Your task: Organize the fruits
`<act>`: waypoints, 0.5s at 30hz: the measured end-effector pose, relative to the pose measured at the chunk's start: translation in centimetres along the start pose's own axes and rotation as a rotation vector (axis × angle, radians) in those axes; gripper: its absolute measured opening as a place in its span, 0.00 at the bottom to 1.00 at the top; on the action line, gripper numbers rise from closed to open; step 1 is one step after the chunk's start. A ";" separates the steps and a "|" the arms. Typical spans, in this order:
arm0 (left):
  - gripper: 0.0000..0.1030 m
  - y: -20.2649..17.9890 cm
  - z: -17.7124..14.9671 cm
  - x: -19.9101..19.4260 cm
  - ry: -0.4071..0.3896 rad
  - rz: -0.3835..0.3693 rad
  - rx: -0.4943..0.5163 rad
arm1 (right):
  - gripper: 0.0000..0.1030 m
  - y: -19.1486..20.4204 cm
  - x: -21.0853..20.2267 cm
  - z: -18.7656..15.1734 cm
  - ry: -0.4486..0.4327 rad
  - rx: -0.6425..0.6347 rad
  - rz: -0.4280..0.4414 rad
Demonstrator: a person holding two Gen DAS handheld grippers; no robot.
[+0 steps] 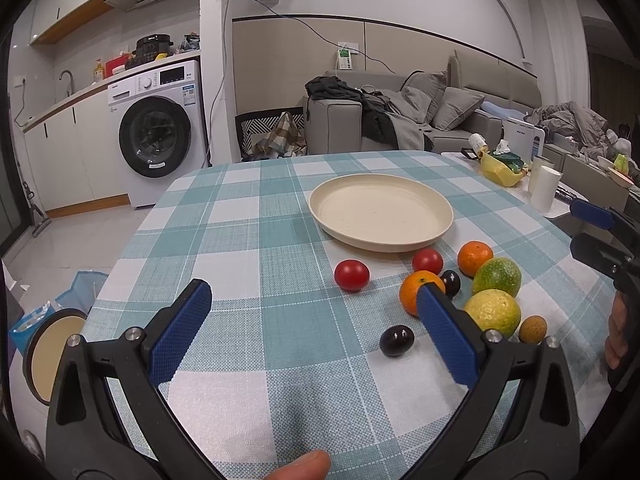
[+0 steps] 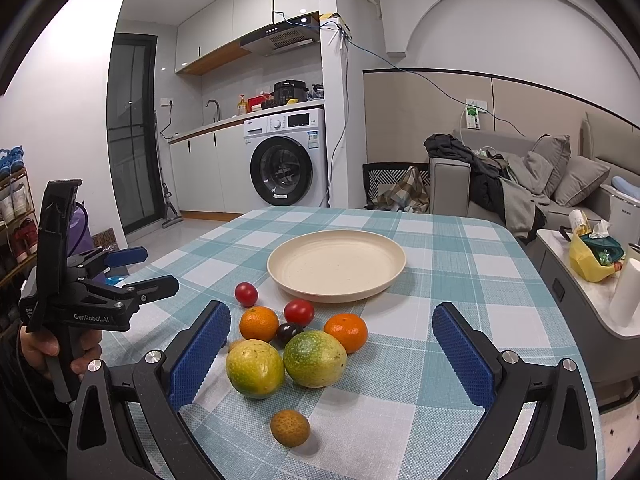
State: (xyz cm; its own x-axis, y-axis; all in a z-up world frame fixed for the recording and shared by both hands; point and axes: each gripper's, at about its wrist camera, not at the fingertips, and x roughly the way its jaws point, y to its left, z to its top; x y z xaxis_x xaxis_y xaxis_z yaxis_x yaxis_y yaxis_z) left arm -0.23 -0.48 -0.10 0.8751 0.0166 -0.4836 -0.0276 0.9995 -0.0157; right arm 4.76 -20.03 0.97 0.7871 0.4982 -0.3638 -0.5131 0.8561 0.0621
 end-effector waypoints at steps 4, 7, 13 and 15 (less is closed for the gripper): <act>0.99 -0.1 0.0 0.0 -0.001 0.002 0.002 | 1.00 -0.2 -0.1 0.0 0.006 0.003 -0.001; 0.99 0.2 0.0 0.3 0.001 0.007 0.009 | 1.00 -0.6 -0.1 -0.1 0.010 0.013 -0.003; 0.99 0.5 -0.1 0.7 0.007 0.006 0.017 | 1.00 -0.9 0.2 -0.2 0.022 0.022 -0.013; 0.99 0.9 -0.1 0.9 0.009 -0.001 0.021 | 1.00 -0.9 0.3 -0.2 0.031 0.026 -0.015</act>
State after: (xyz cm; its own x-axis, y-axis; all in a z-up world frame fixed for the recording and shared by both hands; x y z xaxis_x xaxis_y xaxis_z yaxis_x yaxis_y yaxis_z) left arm 0.44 0.39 -0.65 0.8707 0.0152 -0.4917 -0.0161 0.9999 0.0023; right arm 5.39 -20.69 0.61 0.7835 0.4813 -0.3930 -0.4920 0.8669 0.0807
